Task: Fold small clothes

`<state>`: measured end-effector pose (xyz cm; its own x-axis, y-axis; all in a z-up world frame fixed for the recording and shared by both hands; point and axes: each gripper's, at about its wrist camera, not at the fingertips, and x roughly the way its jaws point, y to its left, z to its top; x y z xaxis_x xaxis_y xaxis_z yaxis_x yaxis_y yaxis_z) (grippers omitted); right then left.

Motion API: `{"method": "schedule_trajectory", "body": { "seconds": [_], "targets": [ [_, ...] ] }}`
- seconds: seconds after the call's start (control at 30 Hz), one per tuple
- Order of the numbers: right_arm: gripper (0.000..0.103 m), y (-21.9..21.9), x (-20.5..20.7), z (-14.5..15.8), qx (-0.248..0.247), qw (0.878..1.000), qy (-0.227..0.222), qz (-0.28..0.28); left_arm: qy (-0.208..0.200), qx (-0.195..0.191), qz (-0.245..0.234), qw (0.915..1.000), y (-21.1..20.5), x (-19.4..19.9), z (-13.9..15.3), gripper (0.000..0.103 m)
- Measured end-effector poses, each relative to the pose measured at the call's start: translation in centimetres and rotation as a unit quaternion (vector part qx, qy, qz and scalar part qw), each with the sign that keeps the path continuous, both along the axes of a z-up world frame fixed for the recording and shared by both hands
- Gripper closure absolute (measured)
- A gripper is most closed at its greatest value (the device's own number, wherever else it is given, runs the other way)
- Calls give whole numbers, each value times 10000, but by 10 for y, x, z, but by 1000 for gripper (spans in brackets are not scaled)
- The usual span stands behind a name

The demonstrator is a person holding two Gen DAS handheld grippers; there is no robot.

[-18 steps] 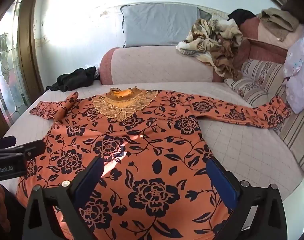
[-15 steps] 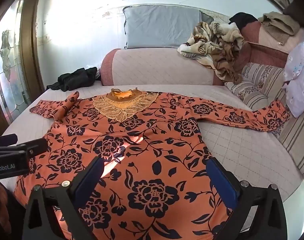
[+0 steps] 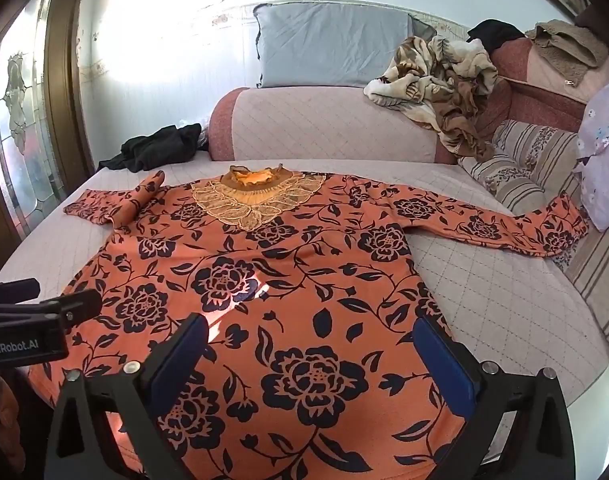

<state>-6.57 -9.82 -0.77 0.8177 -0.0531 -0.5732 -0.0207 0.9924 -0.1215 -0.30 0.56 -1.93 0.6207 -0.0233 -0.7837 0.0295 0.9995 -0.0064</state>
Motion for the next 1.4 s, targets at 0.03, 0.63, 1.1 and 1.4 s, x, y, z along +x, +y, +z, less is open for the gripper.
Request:
{"method": "schedule_trajectory", "body": {
  "seconds": [0.03, 0.63, 1.1, 1.4],
  "targets": [
    [0, 0, 0, 0, -2, 10000, 4, 9, -10, 22, 1, 10000, 0, -1, -1, 0],
    [0, -1, 0, -1, 40, 10000, -5, 12, -38, 36, -25, 10000, -3, -2, -2, 0],
    [0, -2, 0, -1, 46, 10000, -12, 4, -51, 22, -27, 10000, -3, -2, -5, 0],
    [0, -2, 0, 0, 49, 10000, -41, -18, -43, 23, -30, 10000, -4, -2, -6, 0]
  ]
}}
